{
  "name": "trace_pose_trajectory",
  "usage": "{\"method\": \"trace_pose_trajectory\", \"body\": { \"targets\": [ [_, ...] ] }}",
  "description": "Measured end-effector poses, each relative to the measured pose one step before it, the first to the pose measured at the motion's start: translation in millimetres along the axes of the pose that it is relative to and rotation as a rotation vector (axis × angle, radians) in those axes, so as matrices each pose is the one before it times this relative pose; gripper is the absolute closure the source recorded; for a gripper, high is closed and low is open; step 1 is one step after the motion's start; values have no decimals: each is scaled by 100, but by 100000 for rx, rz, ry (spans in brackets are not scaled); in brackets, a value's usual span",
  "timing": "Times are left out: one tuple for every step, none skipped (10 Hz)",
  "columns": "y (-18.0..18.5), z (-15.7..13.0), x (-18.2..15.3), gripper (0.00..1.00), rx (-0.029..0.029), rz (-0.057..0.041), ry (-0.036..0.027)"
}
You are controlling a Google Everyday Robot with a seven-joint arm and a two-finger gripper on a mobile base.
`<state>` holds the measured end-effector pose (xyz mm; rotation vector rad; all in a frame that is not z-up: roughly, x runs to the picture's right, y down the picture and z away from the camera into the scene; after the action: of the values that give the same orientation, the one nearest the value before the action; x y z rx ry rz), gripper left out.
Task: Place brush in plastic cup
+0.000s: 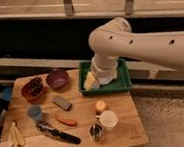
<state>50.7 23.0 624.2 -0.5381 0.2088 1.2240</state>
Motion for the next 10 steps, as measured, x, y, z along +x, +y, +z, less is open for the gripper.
{"method": "trace_pose_trajectory", "body": {
  "targets": [
    [2,12,4,20,-13,-6,1],
    [28,84,18,20,-354,-245,-124],
    [253,387,-73,20,-1712,-1344,-251],
    [744,833,-422,20,-2204,-2216,-180],
    [912,737,-566,20,-1500,-1998,53],
    [1837,1228,-1242,20,-2486,-3427,215],
    [1763,1226,-1442,20,-1836,-3545,260],
    [1571,1010,-1232,20,-1836,-2825,302],
    [1794,1205,-1381,20,-1942,-3476,561],
    [2016,1398,-1432,20,-2117,-4305,817]
  ]
}}
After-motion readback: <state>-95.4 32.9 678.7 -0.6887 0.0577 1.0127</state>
